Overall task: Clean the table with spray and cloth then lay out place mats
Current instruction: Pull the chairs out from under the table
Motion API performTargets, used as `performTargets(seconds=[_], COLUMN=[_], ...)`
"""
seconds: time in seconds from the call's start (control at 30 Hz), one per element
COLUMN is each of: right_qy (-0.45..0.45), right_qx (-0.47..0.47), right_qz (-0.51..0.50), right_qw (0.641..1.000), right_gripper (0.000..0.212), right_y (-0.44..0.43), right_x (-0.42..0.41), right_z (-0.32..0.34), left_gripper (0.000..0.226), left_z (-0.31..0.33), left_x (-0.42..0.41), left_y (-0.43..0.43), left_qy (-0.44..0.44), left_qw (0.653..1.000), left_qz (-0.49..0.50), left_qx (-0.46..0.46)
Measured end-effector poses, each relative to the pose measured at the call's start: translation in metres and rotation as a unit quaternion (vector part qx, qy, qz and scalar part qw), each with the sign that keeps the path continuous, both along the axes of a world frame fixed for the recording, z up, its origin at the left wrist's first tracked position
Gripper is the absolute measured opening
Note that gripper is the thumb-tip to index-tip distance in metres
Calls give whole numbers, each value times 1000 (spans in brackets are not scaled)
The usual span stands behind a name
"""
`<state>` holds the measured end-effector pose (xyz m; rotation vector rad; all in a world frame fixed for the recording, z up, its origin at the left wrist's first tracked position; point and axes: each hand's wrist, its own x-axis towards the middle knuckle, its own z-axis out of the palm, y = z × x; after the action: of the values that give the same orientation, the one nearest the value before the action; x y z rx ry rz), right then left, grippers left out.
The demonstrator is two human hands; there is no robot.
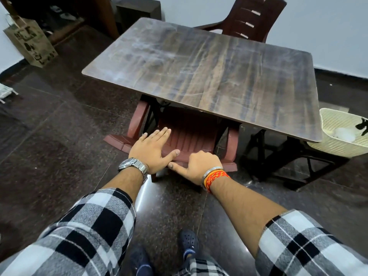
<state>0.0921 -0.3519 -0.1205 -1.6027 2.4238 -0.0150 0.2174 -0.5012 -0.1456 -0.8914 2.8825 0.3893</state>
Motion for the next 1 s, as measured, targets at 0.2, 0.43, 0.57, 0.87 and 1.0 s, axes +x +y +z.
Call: performTargets(seconds=[0.2, 0.43, 0.57, 0.87, 1.0], right_qy=[6, 26, 29, -43, -37], right_qx=[11, 19, 25, 39, -62], right_qz=[-28, -57, -64, -113, -116], right_qw=[1000, 998, 997, 992, 991], right_gripper=[82, 90, 93, 83, 73], right_y=[-15, -33, -35, -40, -74], right_x=[8, 7, 6, 7, 19], right_z=[-2, -3, -4, -1, 6], left_gripper=[106, 100, 89, 100, 82], left_z=[0, 0, 0, 9, 24], left_x=[1, -1, -1, 11, 31], left_y=[-18, -36, -37, -44, -82], left_qy=[1, 2, 8, 68, 86], left_qw=[1000, 1000, 1000, 995, 996], left_qz=[-19, -25, -26, -29, 8], left_qx=[10, 8, 7, 65, 27])
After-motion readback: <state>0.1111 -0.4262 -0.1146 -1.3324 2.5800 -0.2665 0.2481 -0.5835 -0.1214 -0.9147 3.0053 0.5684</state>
